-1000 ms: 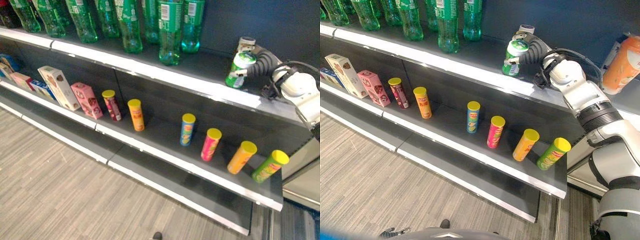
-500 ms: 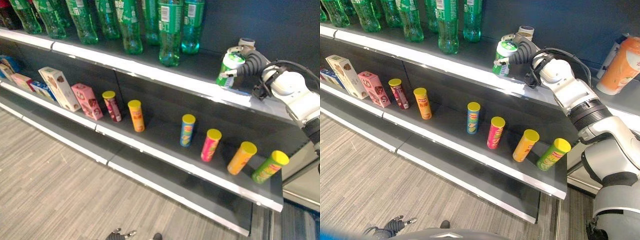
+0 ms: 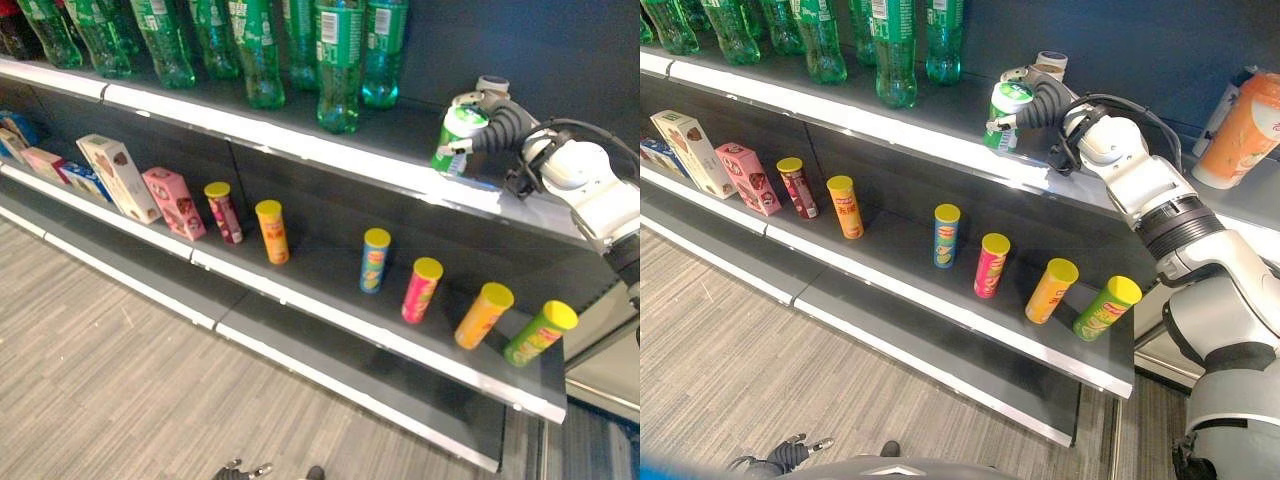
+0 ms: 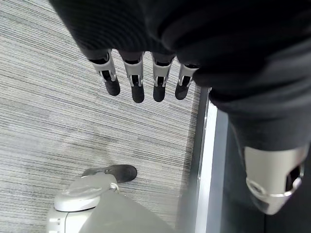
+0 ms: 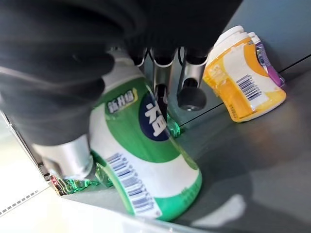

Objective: Put the goods on the table back onto the shelves and tidy them up.

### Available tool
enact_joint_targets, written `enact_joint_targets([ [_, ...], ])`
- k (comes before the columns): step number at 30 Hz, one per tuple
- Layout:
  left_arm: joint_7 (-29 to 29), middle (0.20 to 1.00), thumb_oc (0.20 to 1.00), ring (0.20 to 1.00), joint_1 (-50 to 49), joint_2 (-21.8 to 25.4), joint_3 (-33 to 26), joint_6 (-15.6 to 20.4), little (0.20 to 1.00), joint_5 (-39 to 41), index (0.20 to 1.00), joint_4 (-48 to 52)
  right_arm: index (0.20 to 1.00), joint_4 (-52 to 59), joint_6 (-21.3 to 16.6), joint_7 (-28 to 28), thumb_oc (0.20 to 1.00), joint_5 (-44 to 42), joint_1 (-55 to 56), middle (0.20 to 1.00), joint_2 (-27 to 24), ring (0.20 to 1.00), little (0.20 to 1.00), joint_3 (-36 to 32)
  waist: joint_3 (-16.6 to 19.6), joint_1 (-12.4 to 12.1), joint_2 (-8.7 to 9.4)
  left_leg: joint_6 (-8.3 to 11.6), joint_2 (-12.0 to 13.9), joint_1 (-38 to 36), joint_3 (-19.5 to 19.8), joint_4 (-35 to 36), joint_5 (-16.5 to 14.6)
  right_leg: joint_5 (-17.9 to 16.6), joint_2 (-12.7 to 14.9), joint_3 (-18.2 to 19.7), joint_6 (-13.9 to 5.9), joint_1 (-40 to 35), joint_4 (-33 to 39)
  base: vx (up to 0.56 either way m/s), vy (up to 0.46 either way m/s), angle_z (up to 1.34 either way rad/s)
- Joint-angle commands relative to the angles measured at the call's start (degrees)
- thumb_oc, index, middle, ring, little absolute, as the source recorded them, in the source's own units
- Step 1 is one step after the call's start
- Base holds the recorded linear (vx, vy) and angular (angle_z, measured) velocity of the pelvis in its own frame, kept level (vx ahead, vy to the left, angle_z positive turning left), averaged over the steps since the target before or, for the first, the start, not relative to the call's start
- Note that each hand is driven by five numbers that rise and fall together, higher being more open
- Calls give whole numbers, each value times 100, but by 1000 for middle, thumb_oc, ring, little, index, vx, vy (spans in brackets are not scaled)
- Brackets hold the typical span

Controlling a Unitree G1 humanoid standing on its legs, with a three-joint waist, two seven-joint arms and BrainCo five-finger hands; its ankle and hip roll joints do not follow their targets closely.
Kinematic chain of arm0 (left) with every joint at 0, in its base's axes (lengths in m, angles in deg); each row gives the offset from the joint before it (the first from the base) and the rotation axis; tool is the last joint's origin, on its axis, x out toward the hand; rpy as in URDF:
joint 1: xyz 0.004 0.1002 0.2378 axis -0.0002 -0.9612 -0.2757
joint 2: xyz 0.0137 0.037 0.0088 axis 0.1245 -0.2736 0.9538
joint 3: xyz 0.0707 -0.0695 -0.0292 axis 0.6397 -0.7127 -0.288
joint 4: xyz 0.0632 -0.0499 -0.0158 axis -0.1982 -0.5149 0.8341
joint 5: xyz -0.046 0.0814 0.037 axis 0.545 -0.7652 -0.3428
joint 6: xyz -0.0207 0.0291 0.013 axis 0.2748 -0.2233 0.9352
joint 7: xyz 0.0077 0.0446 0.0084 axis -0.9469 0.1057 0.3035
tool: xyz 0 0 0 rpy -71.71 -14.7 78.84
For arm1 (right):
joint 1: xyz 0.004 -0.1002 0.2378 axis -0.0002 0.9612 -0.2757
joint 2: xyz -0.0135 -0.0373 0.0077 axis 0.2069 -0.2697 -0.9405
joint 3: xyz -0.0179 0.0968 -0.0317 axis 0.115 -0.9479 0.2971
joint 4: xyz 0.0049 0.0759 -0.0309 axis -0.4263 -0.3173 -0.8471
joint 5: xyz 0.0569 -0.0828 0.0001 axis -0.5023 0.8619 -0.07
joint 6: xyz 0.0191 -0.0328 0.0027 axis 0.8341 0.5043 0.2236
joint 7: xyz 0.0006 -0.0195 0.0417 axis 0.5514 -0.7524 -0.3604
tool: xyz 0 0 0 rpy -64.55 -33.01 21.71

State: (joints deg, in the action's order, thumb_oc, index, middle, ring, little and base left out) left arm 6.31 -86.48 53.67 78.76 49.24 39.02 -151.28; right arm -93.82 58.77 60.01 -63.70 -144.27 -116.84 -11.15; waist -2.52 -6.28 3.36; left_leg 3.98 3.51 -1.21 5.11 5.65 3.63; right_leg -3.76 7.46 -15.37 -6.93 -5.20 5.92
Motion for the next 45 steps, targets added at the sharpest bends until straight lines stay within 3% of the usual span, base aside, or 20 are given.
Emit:
enact_joint_targets([
  [1, -10, 1000, 1000, 1000, 451, 344, 58, 72, 1000, 61, 1000, -216, 200, -365, -77, 12, 200, -55, -858, 200, -196, 200, 200, 561, -183, -65, 268, 259, 149, -338, -471, -65, -607, 362, 341, 181, -362, -265, -95, 0, 0, 0],
  [11, -48, 1000, 1000, 1000, 447, 374, 43, 57, 1000, 57, 1000, -185, 200, -357, -82, 9, 200, -40, -821, 200, -234, 200, 200, 512, -197, -15, 245, 249, 150, -399, -526, -65, -644, 371, 347, 235, -360, -277, -102, 6, 2, -4],
  [13, -29, 1000, 1000, 1000, 432, 390, 1, 51, 1000, 75, 1000, -182, 1000, -207, -145, 125, 1000, 53, -951, 1000, -314, 1000, 1000, 533, -191, 7, 250, 243, 147, -411, -525, -65, -653, 376, 332, 247, -360, -277, -94, 20, 16, -8],
  [18, 42, 1000, 1000, 1000, 431, 424, -195, 30, 1000, 109, 1000, -268, 1000, 935, -391, 532, 1000, 315, -1473, 1000, -956, 1000, 1000, 565, -178, 152, 271, 228, 140, -423, -598, -65, -687, 342, 360, 332, -386, -223, -109, 10, 42, -1],
  [22, 125, 1000, 1000, 1000, 486, 437, -359, 40, 1000, 76, 1000, -336, 1000, 1558, -644, 1038, 1000, 439, -1694, 1000, -1404, 1000, 1000, 141, -124, 303, 305, 185, 113, -483, -710, -65, -766, 290, 382, 483, -432, -141, -129, 10, 69, -22],
  [23, 162, 1000, 1000, 1000, 504, 412, -404, 50, 1000, 82, 1000, -340, 1000, 1658, -704, 1264, 1000, 478, -1613, 1000, -1571, 1000, 1000, -117, -117, 371, 323, 164, 101, -501, -746, -65, -799, 270, 380, 573, -448, -100, -132, 14, 120, -52],
  [25, 218, 1000, 1000, 1000, 483, 256, -583, 24, 1000, 53, 1000, -368, 1000, 2771, -853, 1625, 1000, 606, -265, 1000, -1916, 1000, 1000, -1772, -76, 618, 295, 74, 76, -610, -899, -65, -912, 221, 388, 853, -488, 5, -153, 35, 174, -38],
  [26, 204, 1000, 1000, 1000, 453, 215, -630, 26, 1000, 8, 1000, -376, 1000, 3204, -940, 1681, 1000, 593, 541, 1000, -1837, 1000, 1000, -2577, -75, 713, 278, 19, 48, -665, -1003, -65, -960, 187, 395, 1012, -516, 73, -186, 23, 165, -65],
  [27, 206, 1000, 1000, 1000, 459, 205, -628, 23, 1000, -36, 1000, -375, 1000, 3442, -956, 1680, 1000, 617, 954, 1000, -1762, 1000, 1000, -2959, -81, 742, 283, -7, 35, -692, -1060, -65, -978, 165, 397, 1091, -531, 114, -202, 7, 184, -110],
  [29, 177, 1000, 1000, 1000, 494, 38, -655, 51, 1000, -178, 1000, -239, 1000, 4403, -1001, 1470, 1000, 676, 2768, 1000, -937, 1000, 1000, -4156, -156, 1044, 194, -158, -85, -797, -1341, -65, -1074, 0, 448, 1560, -621, 355, -234, -57, 295, -102],
  [31, 164, 1000, 1000, 1000, 593, -44, -645, 56, 1000, -236, 1000, -81, 1000, 4939, -895, 1256, 1000, 719, 4194, 1000, -66, 1000, 1000, -4738, -266, 1282, 156, -293, -194, -821, -1547, -65, -1130, -133, 448, 1968, -689, 632, -376, -90, 292, -98],
  [34, 155, 1000, 1000, 1000, 654, -54, -697, 48, 1000, -344, 1000, 44, 1000, 5075, -724, 982, 1000, 882, 5427, 1000, 565, 1000, 1000, -4919, -424, 1534, 193, -395, -244, -850, -1797, -65, -1182, -291, 354, 2334, -761, 1014, -702, -91, 137, -95],
  [36, 177, 1000, 1000, 1000, 709, -63, -706, 16, 1000, -460, 1000, 102, 1000, 5086, -628, 866, 1000, 1126, 5914, 1000, 751, 1000, 1000, -4899, -588, 1702, 222, -440, -183, -910, -2167, -65, -1197, -431, 236, 2260, -797, 1286, -941, -138, 59, -84],
  [41, 145, 1000, 1000, 1000, 746, 20, -680, 8, 1000, -460, 1000, 286, 1000, 5031, -676, 1211, 1000, 1578, 5938, 1000, 274, 1000, 1000, -5414, -488, 1573, 164, -417, 47, -813, -2719, -65, -1098, -192, 681, 1231, -605, 1004, -1159, -100, -56, -106],
  [45, 118, 1000, 1000, 1000, 733, 54, -671, 28, 1000, -483, 1000, 256, 1000, 4816, -645, 1396, 1000, 1679, 6109, 1000, 33, 1000, 1000, -5824, -293, 1501, 268, -370, 20, -812, -2806, -65, -1122, -361, 836, 1097, -717, 704, -810, 19, -93, -26],
])
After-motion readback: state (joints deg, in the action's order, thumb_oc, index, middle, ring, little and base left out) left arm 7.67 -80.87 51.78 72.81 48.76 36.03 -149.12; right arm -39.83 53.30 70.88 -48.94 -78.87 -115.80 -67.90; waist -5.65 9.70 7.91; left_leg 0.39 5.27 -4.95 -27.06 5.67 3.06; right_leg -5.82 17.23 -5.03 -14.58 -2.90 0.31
